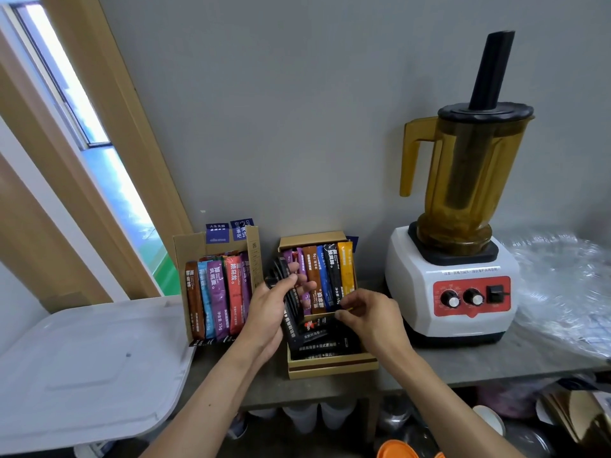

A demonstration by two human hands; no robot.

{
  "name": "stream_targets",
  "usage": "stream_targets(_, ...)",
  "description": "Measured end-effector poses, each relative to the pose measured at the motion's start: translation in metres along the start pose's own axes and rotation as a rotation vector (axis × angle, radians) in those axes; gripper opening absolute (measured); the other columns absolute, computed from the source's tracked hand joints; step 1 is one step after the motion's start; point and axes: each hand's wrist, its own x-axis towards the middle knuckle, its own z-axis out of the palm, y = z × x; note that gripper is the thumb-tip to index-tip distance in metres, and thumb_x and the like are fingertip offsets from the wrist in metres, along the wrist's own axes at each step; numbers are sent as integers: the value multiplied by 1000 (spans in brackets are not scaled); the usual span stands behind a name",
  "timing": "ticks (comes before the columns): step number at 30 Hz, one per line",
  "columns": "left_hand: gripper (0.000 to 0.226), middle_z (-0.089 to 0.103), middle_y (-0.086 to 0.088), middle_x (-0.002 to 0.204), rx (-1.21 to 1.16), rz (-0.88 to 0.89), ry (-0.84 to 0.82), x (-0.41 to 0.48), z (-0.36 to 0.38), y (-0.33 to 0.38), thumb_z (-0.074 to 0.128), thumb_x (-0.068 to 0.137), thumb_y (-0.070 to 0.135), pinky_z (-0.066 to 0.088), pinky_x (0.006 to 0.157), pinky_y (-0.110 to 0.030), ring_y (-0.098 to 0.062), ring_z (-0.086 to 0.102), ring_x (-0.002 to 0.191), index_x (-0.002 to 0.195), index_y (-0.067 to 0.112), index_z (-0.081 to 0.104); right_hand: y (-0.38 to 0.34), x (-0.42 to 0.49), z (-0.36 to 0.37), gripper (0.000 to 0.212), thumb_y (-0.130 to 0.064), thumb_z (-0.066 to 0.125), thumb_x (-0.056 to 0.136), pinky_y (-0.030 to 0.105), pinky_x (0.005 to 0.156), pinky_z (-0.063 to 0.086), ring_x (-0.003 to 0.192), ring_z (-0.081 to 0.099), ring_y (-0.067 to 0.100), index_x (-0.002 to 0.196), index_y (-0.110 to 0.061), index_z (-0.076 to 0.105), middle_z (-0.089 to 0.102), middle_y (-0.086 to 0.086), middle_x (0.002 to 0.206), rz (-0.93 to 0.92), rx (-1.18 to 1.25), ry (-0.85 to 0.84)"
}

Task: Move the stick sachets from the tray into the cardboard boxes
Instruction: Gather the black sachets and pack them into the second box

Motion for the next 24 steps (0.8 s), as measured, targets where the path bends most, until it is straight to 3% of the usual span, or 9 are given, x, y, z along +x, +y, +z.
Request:
stream_targets(3, 30, 76, -19, 115, -29, -35, -54, -4, 0, 2, 52, 108, 15, 59, 96, -46, -32, 75, 110, 134, 9, 64, -6, -5, -2, 11, -42, 76, 92, 26, 73, 62, 90, 71, 2, 96, -35, 70, 73, -15, 96, -43, 19, 100)
stream_targets(6, 34, 75, -18, 125, -21, -58, -126, -5, 0, 3, 49, 110, 17, 49, 110, -52, -30, 71, 121, 142, 8, 56, -21, -10, -5, 13, -40, 78, 91, 30, 76, 62, 86, 75, 6, 93, -27, 74, 78, -8, 89, -50, 288, -19)
stream_targets(8, 35, 73, -16, 131, -19, -69, -169, -6, 2, 3, 49, 110, 17, 47, 113, -54, -28, 69, 126, 143, 7, 53, -29, -12, -4, 18, -35, 83, 87, 30, 76, 63, 84, 77, 10, 93, -20, 75, 79, -4, 89, -53, 374, -111)
stream_targets(12, 37, 70, -13, 136, -1, -72, -223, -5, 4, 1, 50, 109, 17, 46, 114, -54, -26, 66, 130, 145, 7, 52, -31, -12, -1, 21, -23, 88, 83, 35, 75, 65, 80, 77, 18, 92, -11, 73, 79, 5, 88, -45, 432, -113)
stream_targets(15, 36, 73, -11, 132, 81, -30, -221, -5, 4, 3, 50, 110, 22, 51, 107, -51, -24, 68, 127, 143, 9, 57, -25, -10, -6, 19, -20, 85, 85, 42, 80, 65, 87, 78, 19, 96, -12, 71, 78, 7, 93, -7, 473, -127)
stream_targets(18, 27, 79, -10, 117, 159, 21, -129, -4, 2, 5, 58, 106, 23, 62, 86, -41, -20, 77, 105, 131, 16, 66, -21, -11, -11, 19, -20, 85, 84, 44, 82, 65, 91, 78, 18, 96, -14, 71, 78, 6, 93, 13, 486, -138)
stream_targets(21, 27, 78, -14, 101, 306, 79, -78, -2, -1, 3, 69, 99, 27, 58, 64, -23, -8, 71, 69, 123, 15, 70, -20, -12, -14, 20, -20, 87, 82, 40, 81, 66, 91, 78, 16, 93, -13, 72, 79, 4, 92, -13, 432, -162)
stream_targets(24, 31, 78, -10, 106, 359, 83, -105, -3, -1, 5, 75, 94, 25, 55, 60, -17, -3, 71, 67, 122, 13, 69, -21, -11, -18, 25, -27, 88, 81, 33, 78, 65, 91, 77, 15, 95, -13, 72, 79, 3, 95, -44, 423, -177)
